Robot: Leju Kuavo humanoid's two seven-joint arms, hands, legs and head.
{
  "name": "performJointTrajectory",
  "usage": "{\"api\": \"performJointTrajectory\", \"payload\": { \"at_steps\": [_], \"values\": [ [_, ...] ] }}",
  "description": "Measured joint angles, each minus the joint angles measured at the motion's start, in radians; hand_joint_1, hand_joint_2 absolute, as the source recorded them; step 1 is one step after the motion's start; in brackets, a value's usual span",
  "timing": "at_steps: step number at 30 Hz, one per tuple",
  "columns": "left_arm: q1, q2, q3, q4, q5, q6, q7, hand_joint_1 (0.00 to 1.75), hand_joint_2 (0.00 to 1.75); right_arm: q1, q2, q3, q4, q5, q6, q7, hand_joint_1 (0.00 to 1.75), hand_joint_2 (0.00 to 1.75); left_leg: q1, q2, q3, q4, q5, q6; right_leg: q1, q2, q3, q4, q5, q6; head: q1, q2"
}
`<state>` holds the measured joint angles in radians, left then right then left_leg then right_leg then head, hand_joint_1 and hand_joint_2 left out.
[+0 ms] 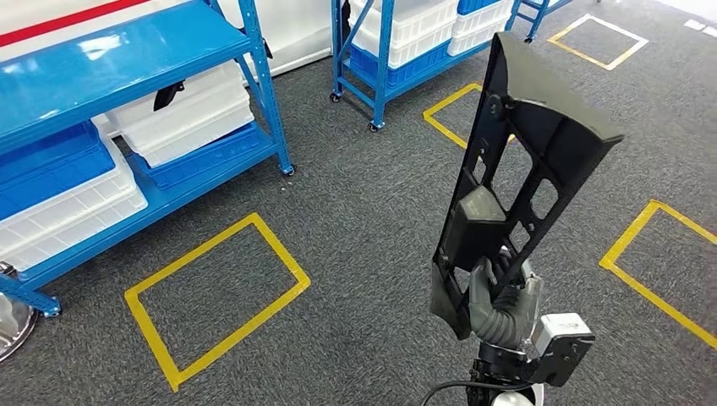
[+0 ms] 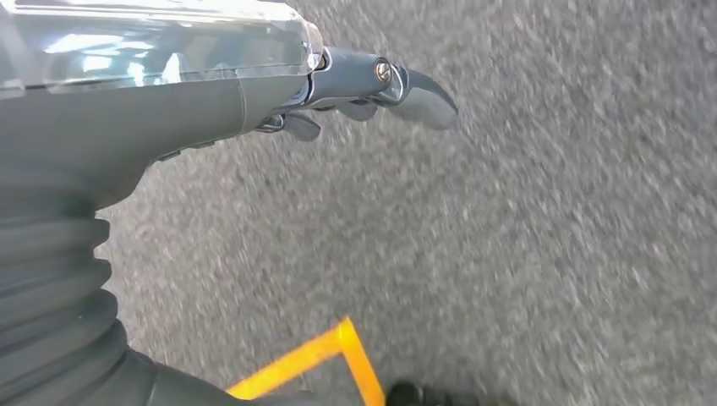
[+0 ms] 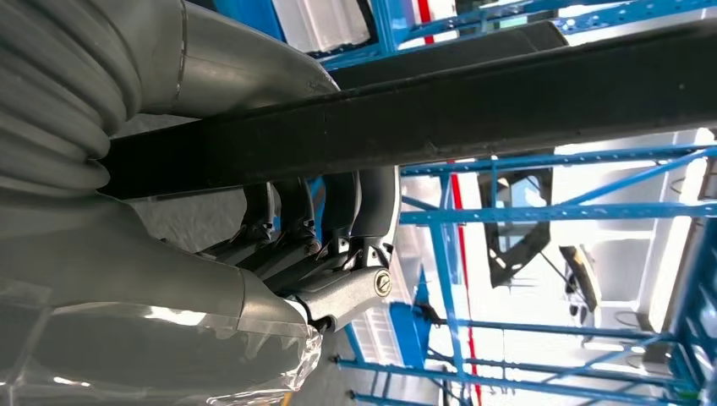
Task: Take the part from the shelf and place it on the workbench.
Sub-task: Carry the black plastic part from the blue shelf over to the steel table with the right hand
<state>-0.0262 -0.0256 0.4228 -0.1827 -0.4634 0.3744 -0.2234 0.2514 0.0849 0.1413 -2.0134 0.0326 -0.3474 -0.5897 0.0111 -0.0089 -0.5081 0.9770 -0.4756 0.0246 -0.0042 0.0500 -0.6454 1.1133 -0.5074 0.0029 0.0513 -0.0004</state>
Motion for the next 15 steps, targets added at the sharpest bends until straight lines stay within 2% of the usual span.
{"api": "performJointTrajectory", "payload": {
  "at_steps": [1, 2, 3, 4, 5, 6, 8, 9, 10, 12, 13, 14, 15],
  "values": [
    [0.002, 0.002, 0.005, 0.0, 0.001, 0.011, 0.013, 0.0, 1.75, -0.001, 0.0, 0.0, 0.0, 0.0, 0.0, 0.0, 1.75, 1.75, -0.001, 0.013, -0.002, -0.001, 0.001, 0.002, 0.0, -0.024, -0.03, 0.061, -0.035, 0.004, 0.002, 0.0],
    [0.004, 0.004, 0.01, 0.0, 0.002, 0.021, 0.027, 0.0, 1.75, -0.001, 0.0, -0.001, 0.0, 0.0, 0.001, 0.001, 1.75, 1.75, -0.002, 0.028, -0.005, 0.0, 0.001, 0.003, -0.003, -0.036, -0.059, 0.123, -0.064, 0.009, 0.003, 0.0],
    [0.006, 0.006, 0.015, 0.0, 0.002, 0.031, 0.041, 0.0, 1.75, 0.0, 0.0, -0.001, 0.0, 0.0, 0.002, 0.001, 1.75, 1.75, -0.003, 0.043, -0.007, 0.002, 0.001, 0.002, -0.006, -0.041, -0.078, 0.166, -0.076, 0.014, 0.003, 0.0],
    [0.007, 0.007, 0.018, 0.0, -0.001, 0.041, 0.052, 0.0, 1.75, 0.002, 0.0, -0.001, 0.0, 0.0, 0.002, 0.001, 1.75, 1.75, -0.003, 0.057, -0.009, 0.003, 0.001, 0.002, -0.008, -0.045, -0.079, 0.175, -0.071, 0.017, 0.003, 0.0],
    [0.007, 0.007, 0.02, 0.0, -0.006, 0.049, 0.059, 0.0, 1.75, 0.002, -0.001, -0.002, 0.0, 0.0, 0.002, 0.001, 1.75, 1.75, -0.003, 0.07, -0.01, 0.005, 0.0, 0.0, -0.01, -0.051, -0.06, 0.147, -0.05, 0.02, 0.003, 0.0],
    [0.007, 0.007, 0.022, 0.0, -0.014, 0.057, 0.064, 0.0, 1.75, 0.002, -0.001, -0.002, 0.0, 0.0, 0.001, 0.002, 1.75, 1.75, -0.003, 0.082, -0.01, 0.008, -0.002, -0.003, -0.012, -0.064, -0.022, 0.085, -0.018, 0.02, 0.003, 0.0],
    [0.005, 0.009, 0.022, 0.0, -0.026, 0.064, 0.068, 0.0, 1.75, 0.001, -0.001, -0.003, 0.0, 0.001, 0.001, 0.002, 1.75, 1.75, -0.006, 0.101, -0.009, 0.015, -0.008, -0.012, -0.008, -0.106, 0.051, -0.043, 0.02, 0.013, 0.003, 0.0],
    [0.005, 0.01, 0.022, 0.0, -0.031, 0.066, 0.069, 0.0, 1.75, 0.001, -0.001, -0.003, 0.0, 0.001, 0.001, 0.002, 1.75, 1.75, -0.008, 0.111, -0.008, 0.018, -0.011, -0.018, -0.005, -0.118, 0.07, -0.079, 0.026, 0.007, 0.002, 0.0],
    [0.003, 0.011, 0.021, 0.0, -0.037, 0.067, 0.069, 0.0, 1.75, 0.001, -0.002, -0.003, 0.0, 0.002, 0.0, 0.003, 1.75, 1.75, -0.011, 0.12, -0.007, 0.019, -0.013, -0.024, -0.001, -0.12, 0.073, -0.091, 0.024, 0.001, 0.002, 0.0],
    [0.001, 0.012, 0.019, 0.0, -0.054, 0.074, 0.071, 0.0, 1.75, 0.004, -0.002, -0.004, -0.001, 0.003, -0.002, 0.002, 1.75, 1.75, -0.011, 0.135, -0.004, 0.019, -0.016, -0.036, -0.002, -0.095, 0.069, -0.094, 0.031, -0.012, 0.001, 0.0],
    [0.001, 0.011, 0.016, -0.001, -0.064, 0.077, 0.072, 0.0, 1.75, 0.005, -0.002, -0.004, -0.002, 0.005, -0.005, 0.002, 1.75, 1.75, -0.009, 0.125, -0.006, 0.027, -0.025, -0.042, -0.004, -0.084, 0.069, -0.097, 0.035, -0.018, 0.001, 0.0],
    [0.001, 0.011, 0.013, -0.001, -0.072, 0.08, 0.073, 0.0, 1.75, 0.005, -0.002, -0.004, -0.003, 0.008, -0.007, 0.002, 1.75, 1.75, -0.006, 0.103, -0.014, 0.05, -0.044, -0.047, -0.006, -0.074, 0.068, -0.1, 0.039, -0.025, 0.0, 0.0],
    [0.003, 0.01, 0.009, -0.001, -0.079, 0.083, 0.073, 0.0, 1.75, 0.005, -0.002, -0.004, -0.004, 0.01, -0.01, 0.001, 1.75, 1.75, -0.003, 0.073, -0.033, 0.095, -0.075, -0.051, -0.008, -0.064, 0.067, -0.102, 0.043, -0.03, -0.001, 0.0]
  ]
}}
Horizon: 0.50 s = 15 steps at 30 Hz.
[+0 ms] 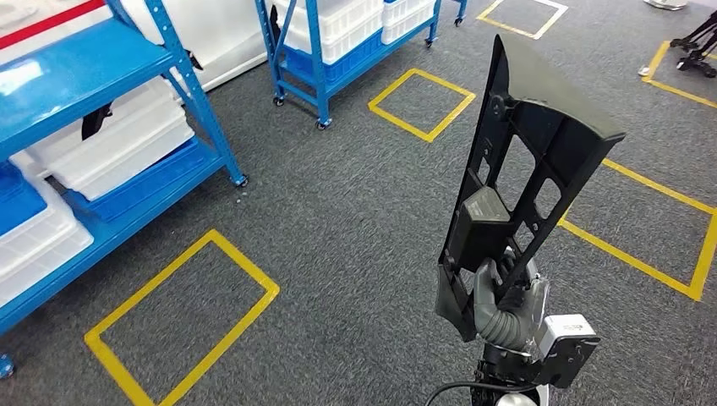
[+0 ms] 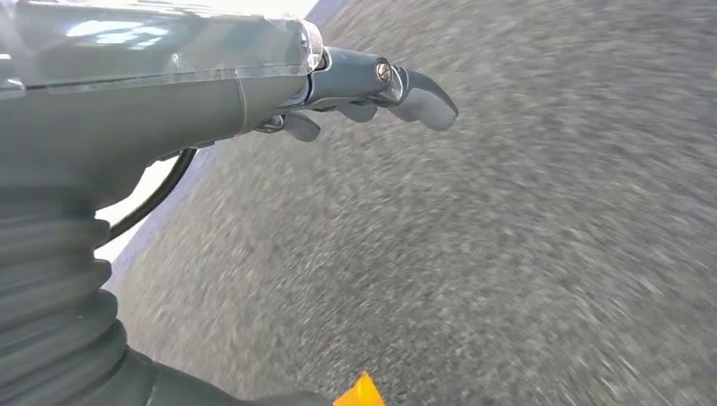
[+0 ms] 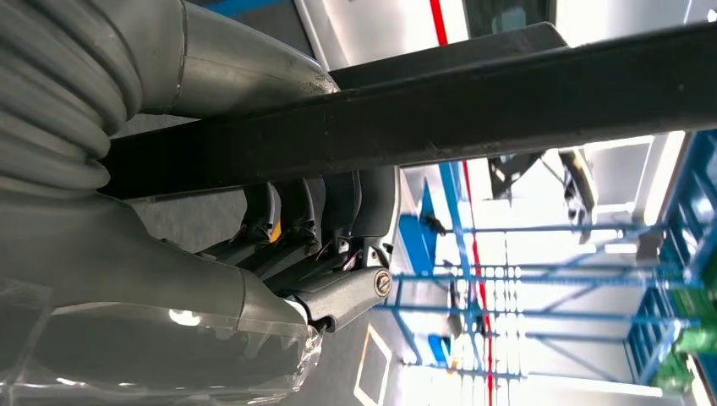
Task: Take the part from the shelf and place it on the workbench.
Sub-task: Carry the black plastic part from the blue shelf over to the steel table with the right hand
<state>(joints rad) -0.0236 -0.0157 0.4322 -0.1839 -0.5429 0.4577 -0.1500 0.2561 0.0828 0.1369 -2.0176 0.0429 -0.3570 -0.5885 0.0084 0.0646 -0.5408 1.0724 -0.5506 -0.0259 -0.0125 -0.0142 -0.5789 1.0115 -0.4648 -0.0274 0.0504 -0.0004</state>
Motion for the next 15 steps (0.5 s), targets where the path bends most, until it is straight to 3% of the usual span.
{"api": "performJointTrajectory", "payload": {
  "at_steps": [2, 3, 4, 5, 6, 8, 10, 12, 13, 15],
  "values": [
    [0.004, -0.001, -0.006, 0.0, -0.014, 0.003, 0.001, 0.0, 1.75, 0.0, 0.0, 0.0, -0.001, 0.005, -0.006, -0.001, 1.75, 1.75, 0.003, -0.047, -0.059, 0.137, -0.071, -0.004, 0.001, 0.023, -0.006, 0.001, 0.003, -0.005, -0.001, 0.0],
    [0.006, -0.001, -0.009, 0.0, -0.024, 0.004, 0.002, 0.0, 1.75, 0.001, 0.0, 0.0, -0.001, 0.008, -0.01, -0.002, 1.75, 1.75, 0.003, -0.054, -0.085, 0.194, -0.09, -0.005, 0.002, 0.036, -0.009, 0.003, 0.004, -0.007, -0.001, 0.0],
    [0.009, -0.001, -0.014, 0.0, -0.036, 0.003, 0.004, 0.0, 1.75, 0.001, 0.0, -0.001, -0.001, 0.012, -0.015, -0.002, 1.75, 1.75, 0.003, -0.057, -0.095, 0.216, -0.087, -0.004, 0.002, 0.05, -0.011, 0.005, 0.005, -0.007, -0.001, 0.0],
    [0.01, -0.002, -0.021, 0.0, -0.05, 0.001, 0.009, 0.0, 1.75, 0.002, 0.0, -0.001, -0.002, 0.017, -0.021, -0.003, 1.75, 1.75, 0.003, -0.06, -0.086, 0.196, -0.065, -0.002, 0.002, 0.064, -0.012, 0.008, 0.005, -0.007, -0.001, 0.0],
    [0.011, -0.002, -0.029, 0.0, -0.066, -0.002, 0.015, 0.0, 1.75, 0.001, -0.001, -0.002, -0.003, 0.021, -0.026, -0.003, 1.75, 1.75, 0.003, -0.066, -0.059, 0.139, -0.028, 0.002, 0.002, 0.078, -0.013, 0.011, 0.005, -0.006, -0.001, 0.0],
    [0.013, -0.002, -0.05, 0.0, -0.099, -0.007, 0.033, 0.0, 1.75, -0.004, -0.004, -0.005, -0.006, 0.03, -0.036, -0.002, 1.75, 1.75, 0.004, -0.104, 0.001, 0.003, 0.031, 0.012, 0.003, 0.102, -0.016, 0.016, 0.007, -0.001, -0.001, 0.0],
    [0.013, -0.003, -0.072, 0.0, -0.13, -0.002, 0.059, 0.0, 1.75, -0.013, -0.01, -0.012, -0.009, 0.037, -0.044, 0.0, 1.75, 1.75, 0.002, -0.128, 0.026, -0.06, 0.045, 0.02, 0.001, 0.123, -0.023, 0.018, 0.012, 0.012, 0.0, 0.0],
    [0.008, -0.004, -0.092, 0.0, -0.152, 0.014, 0.086, 0.0, 1.75, -0.018, -0.019, -0.023, -0.013, 0.041, -0.05, 0.004, 1.75, 1.75, 0.001, -0.114, 0.028, -0.069, 0.049, 0.028, -0.002, 0.141, -0.03, 0.015, 0.019, 0.028, 0.0, 0.0],
    [0.006, -0.004, -0.1, 0.0, -0.157, 0.023, 0.097, 0.0, 1.75, -0.018, -0.025, -0.028, -0.016, 0.041, -0.053, 0.006, 1.75, 1.75, 0.002, -0.103, 0.031, -0.076, 0.055, 0.035, -0.002, 0.133, -0.033, 0.019, 0.017, 0.033, 0.0, 0.0],
    [0.008, -0.006, -0.111, 0.0, -0.16, 0.033, 0.11, 0.0, 1.75, -0.023, -0.035, -0.037, -0.021, 0.042, -0.057, 0.008, 1.75, 1.75, 0.005, -0.077, 0.034, -0.09, 0.067, 0.05, 0.001, 0.084, -0.06, 0.071, -0.019, 0.043, 0.005, 0.0]
  ]
}}
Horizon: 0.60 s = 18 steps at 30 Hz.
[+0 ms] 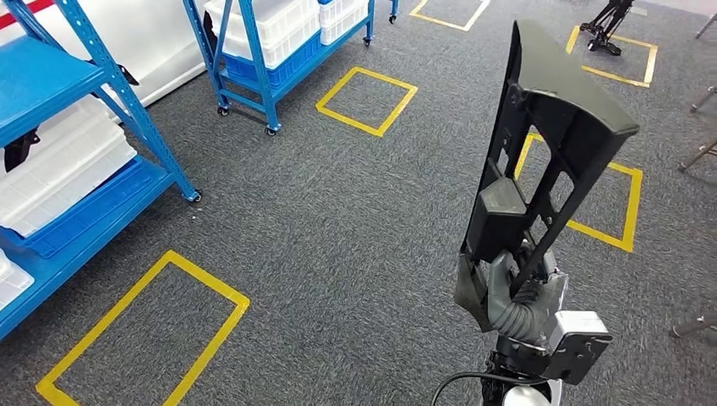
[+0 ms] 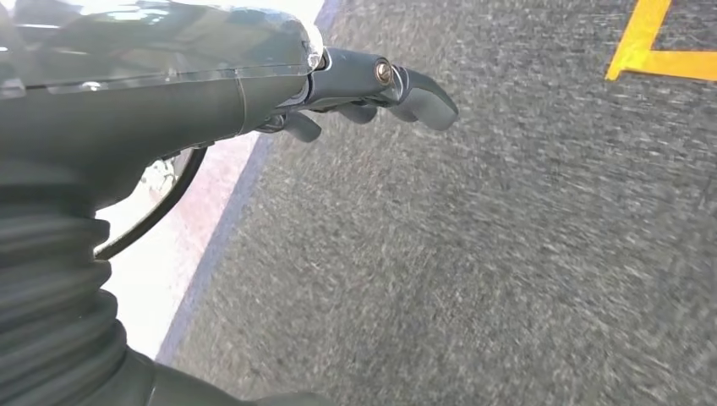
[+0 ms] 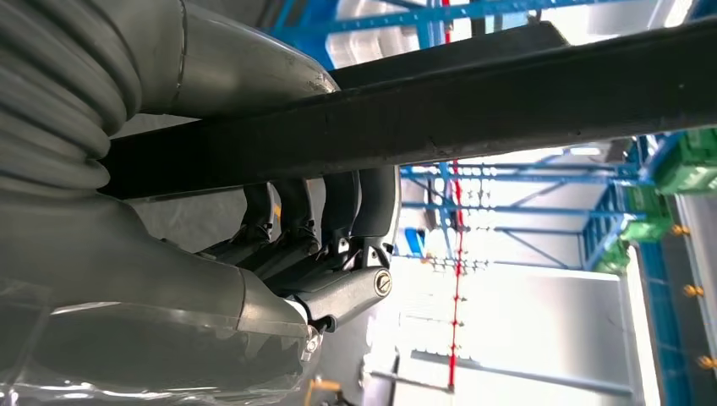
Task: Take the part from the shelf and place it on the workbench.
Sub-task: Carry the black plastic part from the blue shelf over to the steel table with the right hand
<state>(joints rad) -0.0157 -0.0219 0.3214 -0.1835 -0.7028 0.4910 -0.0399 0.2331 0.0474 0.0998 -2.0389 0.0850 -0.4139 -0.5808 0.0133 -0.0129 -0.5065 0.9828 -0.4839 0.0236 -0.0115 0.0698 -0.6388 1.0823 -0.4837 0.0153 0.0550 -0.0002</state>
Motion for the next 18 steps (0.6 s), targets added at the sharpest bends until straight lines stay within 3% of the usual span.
{"api": "performJointTrajectory", "payload": {
  "at_steps": [2, 4, 5, 6, 8, 10, 12, 13, 15, 17, 18],
  "values": [
    [0.005, 0.0, -0.006, 0.0, -0.001, 0.006, 0.007, 0.0, 1.75, -0.006, -0.008, -0.005, -0.003, 0.002, -0.002, 0.003, 1.75, 1.75, -0.004, 0.027, -0.003, -0.002, 0.003, 0.006, -0.002, -0.05, -0.057, 0.12, -0.066, 0.008, 0.004, 0.0],
    [0.008, 0.0, -0.012, 0.0, -0.002, 0.01, 0.01, 0.0, 1.75, -0.007, -0.012, -0.008, -0.003, 0.008, -0.005, 0.007, 1.75, 1.75, -0.005, 0.054, -0.006, 0.0, 0.002, 0.006, -0.007, -0.062, -0.097, 0.207, -0.092, 0.016, 0.004, 0.0],
    [0.009, -0.001, -0.014, 0.0, -0.002, 0.011, 0.009, 0.0, 1.75, -0.007, -0.014, -0.009, -0.003, 0.012, -0.007, 0.008, 1.75, 1.75, -0.005, 0.067, -0.007, 0.001, 0.001, 0.005, -0.009, -0.066, -0.091, 0.201, -0.079, 0.019, 0.004, 0.0],
    [0.009, -0.001, -0.016, 0.0, -0.002, 0.012, 0.008, 0.0, 1.75, -0.007, -0.015, -0.009, -0.004, 0.016, -0.009, 0.009, 1.75, 1.75, -0.005, 0.079, -0.006, 0.004, -0.002, 0.002, -0.011, -0.074, -0.066, 0.158, -0.052, 0.02, 0.004, 0.0],
    [0.008, -0.003, -0.017, 0.0, -0.001, 0.011, 0.002, 0.0, 1.75, -0.009, -0.018, -0.01, -0.006, 0.025, -0.012, 0.009, 1.75, 1.75, -0.007, 0.1, -0.005, 0.011, -0.01, -0.008, -0.009, -0.113, 0.011, 0.026, -0.001, 0.017, 0.004, 0.0],
    [0.008, -0.004, -0.017, 0.0, 0.003, 0.009, -0.006, 0.0, 1.75, -0.013, -0.019, -0.01, -0.007, 0.034, -0.014, 0.01, 1.75, 1.75, -0.012, 0.117, -0.004, 0.016, -0.019, -0.021, -0.003, -0.136, 0.049, -0.048, 0.013, 0.004, 0.002, 0.0],
    [0.004, -0.004, -0.017, 0.0, 0.007, 0.004, -0.014, 0.0, 1.75, -0.016, -0.02, -0.01, -0.007, 0.042, -0.018, 0.01, 1.75, 1.75, -0.013, 0.136, 0.002, 0.016, -0.022, -0.031, 0.0, -0.118, 0.046, -0.054, 0.012, -0.011, 0.0, 0.0],
    [0.002, -0.004, -0.017, 0.0, 0.008, 0.001, -0.017, 0.0, 1.75, -0.016, -0.021, -0.01, -0.008, 0.045, -0.019, 0.01, 1.75, 1.75, -0.011, 0.134, 0.004, 0.019, -0.027, -0.037, 0.0, -0.108, 0.046, -0.056, 0.015, -0.018, -0.001, 0.0],
    [0.001, -0.006, -0.017, 0.0, 0.009, -0.005, -0.023, 0.0, 1.75, -0.021, -0.022, -0.01, -0.008, 0.049, -0.021, 0.011, 1.75, 1.75, -0.006, 0.089, -0.013, 0.066, -0.064, -0.048, -0.003, -0.088, 0.044, -0.062, 0.021, -0.031, -0.002, 0.0],
    [0.003, -0.007, -0.017, 0.0, 0.01, -0.009, -0.03, 0.0, 1.75, -0.027, -0.022, -0.01, -0.008, 0.051, -0.022, 0.013, 1.75, 1.75, -0.003, 0.034, -0.071, 0.194, -0.134, -0.051, -0.003, -0.067, 0.041, -0.063, 0.025, -0.039, -0.002, 0.0],
    [0.005, -0.008, -0.017, 0.0, 0.01, -0.011, -0.033, 0.0, 1.75, -0.029, -0.022, -0.01, -0.008, 0.051, -0.022, 0.013, 1.75, 1.75, -0.003, 0.023, -0.105, 0.264, -0.163, -0.051, -0.001, -0.055, 0.04, -0.062, 0.025, -0.041, -0.002, 0.0]
  ]
}}
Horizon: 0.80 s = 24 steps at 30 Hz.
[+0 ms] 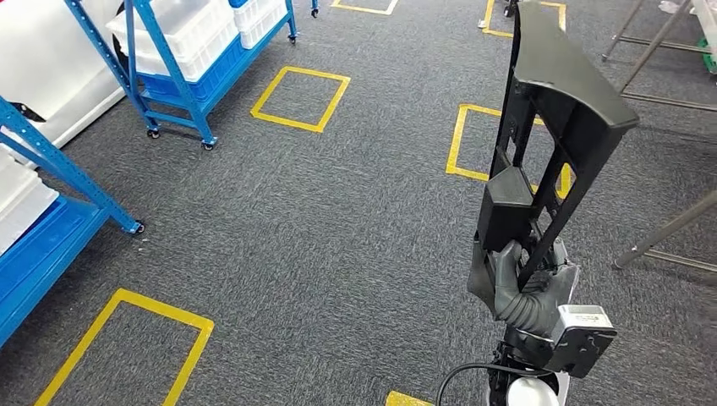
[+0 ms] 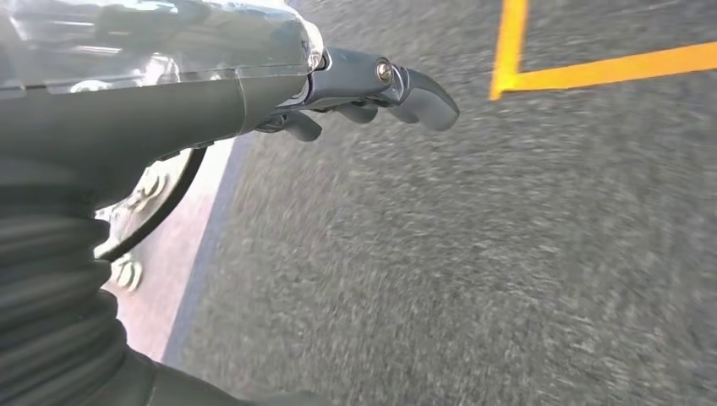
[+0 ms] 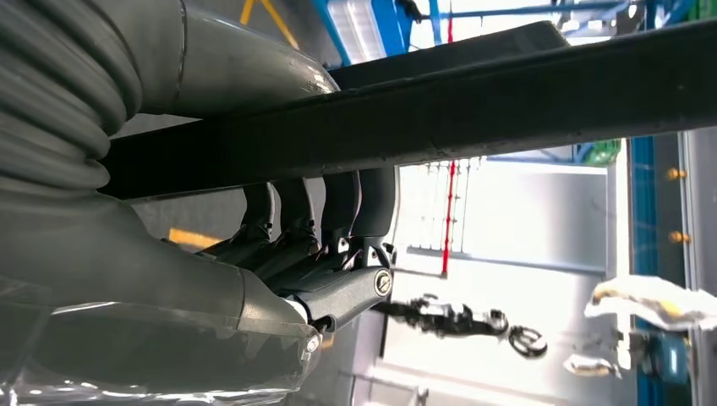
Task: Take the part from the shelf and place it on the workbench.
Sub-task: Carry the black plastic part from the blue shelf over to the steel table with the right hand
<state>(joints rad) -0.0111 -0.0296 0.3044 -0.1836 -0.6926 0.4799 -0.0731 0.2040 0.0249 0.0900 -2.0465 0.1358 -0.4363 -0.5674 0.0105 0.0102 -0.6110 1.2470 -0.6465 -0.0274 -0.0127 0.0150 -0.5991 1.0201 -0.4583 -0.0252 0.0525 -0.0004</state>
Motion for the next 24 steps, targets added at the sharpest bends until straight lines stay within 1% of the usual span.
{"api": "performJointTrajectory", "payload": {
  "at_steps": [1, 2, 3, 4, 5, 6, 7, 8, 9, 10, 11, 12, 13, 14, 15, 16, 17, 18, 19, 20, 21, 22, 23, 24],
  "values": [
    [0.001, 0.0, 0.0, 0.0, 0.0, -0.002, -0.004, 0.0, 1.75, -0.001, 0.0, 0.0, 0.0, 0.0, -0.001, 0.001, 1.75, 1.75, 0.0, -0.003, -0.023, 0.046, -0.01, 0.002, 0.001, 0.013, -0.001, 0.001, 0.0, -0.001, 0.0, 0.0],
    [0.002, 0.0, 0.0, 0.0, -0.001, -0.004, -0.007, 0.0, 1.75, -0.001, 0.0, 0.0, 0.0, 0.0, -0.002, 0.002, 1.75, 1.75, 0.0, -0.005, -0.029, 0.054, 0.001, 0.004, 0.002, 0.027, -0.001, 0.003, 0.0, -0.001, 0.0, 0.0],
    [0.003, -0.001, 0.0, 0.0, -0.002, -0.006, -0.01, 0.0, 1.75, -0.002, -0.001, 0.0, 0.0, 0.0, -0.003, 0.003, 1.75, 1.75, 0.0, -0.009, -0.014, 0.017, 0.033, 0.008, 0.003, 0.041, -0.001, 0.004, 0.001, -0.001, 0.0, 0.0],
    [0.004, -0.001, 0.0, 0.0, -0.003, -0.009, -0.013, 0.0, 1.75, -0.003, -0.001, 0.0, 0.0, 0.0, -0.003, 0.003, 1.75, 1.75, 0.0, -0.022, 0.015, -0.051, 0.076, 0.012, 0.003, 0.055, 0.001, 0.005, 0.001, -0.001, 0.0, 0.0],
    [0.004, -0.001, 0.0, 0.0, -0.004, -0.01, -0.015, 0.0, 1.75, -0.005, -0.001, 0.0, 0.0, 0.0, -0.004, 0.004, 1.75, 1.75, 0.0, -0.047, 0.046, -0.124, 0.11, 0.017, 0.003, 0.068, 0.001, 0.006, 0.001, 0.001, 0.0, 0.0],
    [0.005, -0.002, 0.0, 0.0, -0.006, -0.012, -0.017, 0.0, 1.75, -0.009, -0.001, 0.0, 0.0, 0.0, -0.005, 0.004, 1.75, 1.75, 0.001, -0.07, 0.07, -0.185, 0.133, 0.02, 0.003, 0.08, -0.001, 0.008, 0.002, 0.005, 0.001, 0.0],
    [0.004, -0.003, 0.0, 0.0, -0.007, -0.014, -0.019, 0.0, 1.75, -0.013, -0.002, 0.0, 0.0, 0.0, -0.005, 0.006, 1.75, 1.75, 0.0, -0.086, 0.082, -0.22, 0.142, 0.023, 0.002, 0.091, -0.004, 0.009, 0.004, 0.011, 0.001, 0.0],
    [0.003, -0.003, 0.0, 0.0, -0.008, -0.015, -0.022, 0.0, 1.75, -0.016, -0.002, 0.0, 0.0, 0.0, -0.006, 0.008, 1.75, 1.75, -0.001, -0.093, 0.085, -0.232, 0.141, 0.026, -0.001, 0.101, -0.008, 0.008, 0.007, 0.018, 0.001, 0.0],
    [0.0, -0.004, 0.0, 0.0, -0.008, -0.016, -0.024, 0.0, 1.75, -0.018, -0.003, 0.0, 0.0, 0.0, -0.007, 0.01, 1.75, 1.75, -0.003, -0.083, 0.087, -0.237, 0.144, 0.029, -0.003, 0.113, -0.012, 0.006, 0.011, 0.027, 0.001, 0.0],
    [-0.003, -0.006, 0.0, 0.0, -0.008, -0.017, -0.027, 0.0, 1.75, -0.018, -0.004, 0.0, 0.0, 0.0, -0.009, 0.012, 1.75, 1.75, -0.002, -0.071, 0.09, -0.243, 0.149, 0.034, -0.005, 0.117, -0.014, 0.006, 0.013, 0.033, 0.001, 0.0],
    [-0.005, -0.008, 0.0, 0.0, -0.008, -0.018, -0.028, 0.0, 1.75, -0.018, -0.005, 0.0, 0.0, 0.0, -0.01, 0.013, 1.75, 1.75, -0.002, -0.058, 0.094, -0.25, 0.155, 0.041, -0.004, 0.103, -0.02, 0.015, 0.007, 0.038, 0.002, 0.0],
    [-0.004, -0.009, 0.0, 0.0, -0.009, -0.019, -0.03, 0.0, 1.75, -0.021, -0.006, -0.001, 0.0, 0.0, -0.011, 0.013, 1.75, 1.75, -0.001, -0.044, 0.097, -0.258, 0.16, 0.047, -0.001, 0.078, -0.033, 0.041, -0.011, 0.042, 0.003, 0.0],
    [-0.003, -0.011, 0.0, 0.0, -0.01, -0.02, -0.031, 0.0, 1.75, -0.024, -0.008, -0.001, 0.0, 0.0, -0.013, 0.013, 1.75, 1.75, 0.0, -0.029, 0.098, -0.264, 0.165, 0.052, 0.001, 0.045, -0.054, 0.088, -0.04, 0.044, 0.005, 0.0],
    [-0.001, -0.011, 0.0, 0.0, -0.011, -0.021, -0.032, 0.0, 1.75, -0.026, -0.009, -0.001, 0.0, 0.0, -0.014, 0.013, 1.75, 1.75, -0.003, -0.015, 0.097, -0.265, 0.166, 0.055, 0.001, 0.015, -0.084, 0.15, -0.076, 0.047, 0.006, 0.0],
    [0.0, -0.012, 0.0, 0.0, -0.013, -0.022, -0.033, 0.0, 1.75, -0.028, -0.01, -0.001, 0.0, 0.001, -0.016, 0.013, 1.75, 1.75, -0.005, -0.001, 0.095, -0.264, 0.166, 0.056, 0.0, 0.0, -0.115, 0.216, -0.106, 0.05, 0.006, 0.0],
    [0.001, -0.012, 0.0, 0.0, -0.016, -0.022, -0.034, 0.0, 1.75, -0.028, -0.011, -0.001, 0.0, 0.001, -0.019, 0.014, 1.75, 1.75, -0.006, 0.013, 0.093, -0.263, 0.165, 0.056, -0.001, -0.006, -0.136, 0.261, -0.12, 0.052, 0.006, 0.0],
    [0.001, -0.013, -0.001, 0.0, -0.018, -0.022, -0.035, 0.0, 1.75, -0.028, -0.012, -0.001, 0.0, 0.001, -0.022, 0.014, 1.75, 1.75, -0.007, 0.027, 0.092, -0.262, 0.164, 0.056, -0.002, -0.01, -0.139, 0.273, -0.116, 0.054, 0.006, 0.0],
    [0.001, -0.014, -0.001, 0.0, -0.02, -0.022, -0.036, 0.0, 1.75, -0.028, -0.012, -0.001, 0.0, 0.002, -0.025, 0.014, 1.75, 1.75, -0.008, 0.04, 0.093, -0.261, 0.162, 0.054, -0.003, -0.015, -0.121, 0.245, -0.095, 0.054, 0.006, 0.0],
    [0.0, -0.015, -0.001, 0.0, -0.022, -0.022, -0.037, 0.0, 1.75, -0.028, -0.013, -0.002, 0.0, 0.003, -0.028, 0.014, 1.75, 1.75, -0.008, 0.053, 0.095, -0.259, 0.159, 0.052, -0.002, -0.025, -0.084, 0.182, -0.063, 0.053, 0.006, 0.0],
    [0.0, -0.017, -0.001, 0.0, -0.025, -0.022, -0.037, 0.0, 1.75, -0.028, -0.014, -0.002, 0.0, 0.004, -0.032, 0.013, 1.75, 1.75, -0.009, 0.063, 0.097, -0.258, 0.155, 0.048, 0.0, -0.046, -0.043, 0.109, -0.039, 0.05, 0.006, 0.0],
    [-0.001, -0.018, -0.002, 0.0, -0.027, -0.022, -0.038, 0.0, 1.75, -0.029, -0.015, -0.002, 0.0, 0.004, -0.035, 0.014, 1.75, 1.75, -0.011, 0.073, 0.099, -0.257, 0.152, 0.043, 0.003, -0.061, -0.009, 0.048, -0.022, 0.044, 0.006, 0.0],
    [-0.002, -0.019, -0.002, 0.0, -0.029, -0.023, -0.039, 0.0, 1.75, -0.029, -0.015, -0.003, 0.0, 0.005, -0.037, 0.014, 1.75, 1.75, -0.014, 0.081, 0.102, -0.255, 0.148, 0.037, 0.006, -0.071, 0.011, 0.01, -0.014, 0.038, 0.005, 0.0],
    [-0.003, -0.02, -0.002, 0.0, -0.031, -0.023, -0.04, 0.0, 1.75, -0.029, -0.016, -0.004, 0.0, 0.006, -0.039, 0.015, 1.75, 1.75, -0.016, 0.089, 0.104, -0.255, 0.145, 0.032, 0.01, -0.073, 0.016, -0.002, -0.017, 0.032, 0.004, 0.0],
    [-0.005, -0.02, -0.003, 0.0, -0.033, -0.023, -0.041, 0.0, 1.75, -0.028, -0.016, -0.005, 0.0, 0.007, -0.041, 0.016, 1.75, 1.75, -0.017, 0.098, 0.107, -0.255, 0.143, 0.028, 0.012, -0.061, 0.014, -0.003, -0.015, 0.025, 0.004, 0.0]
  ]
}}
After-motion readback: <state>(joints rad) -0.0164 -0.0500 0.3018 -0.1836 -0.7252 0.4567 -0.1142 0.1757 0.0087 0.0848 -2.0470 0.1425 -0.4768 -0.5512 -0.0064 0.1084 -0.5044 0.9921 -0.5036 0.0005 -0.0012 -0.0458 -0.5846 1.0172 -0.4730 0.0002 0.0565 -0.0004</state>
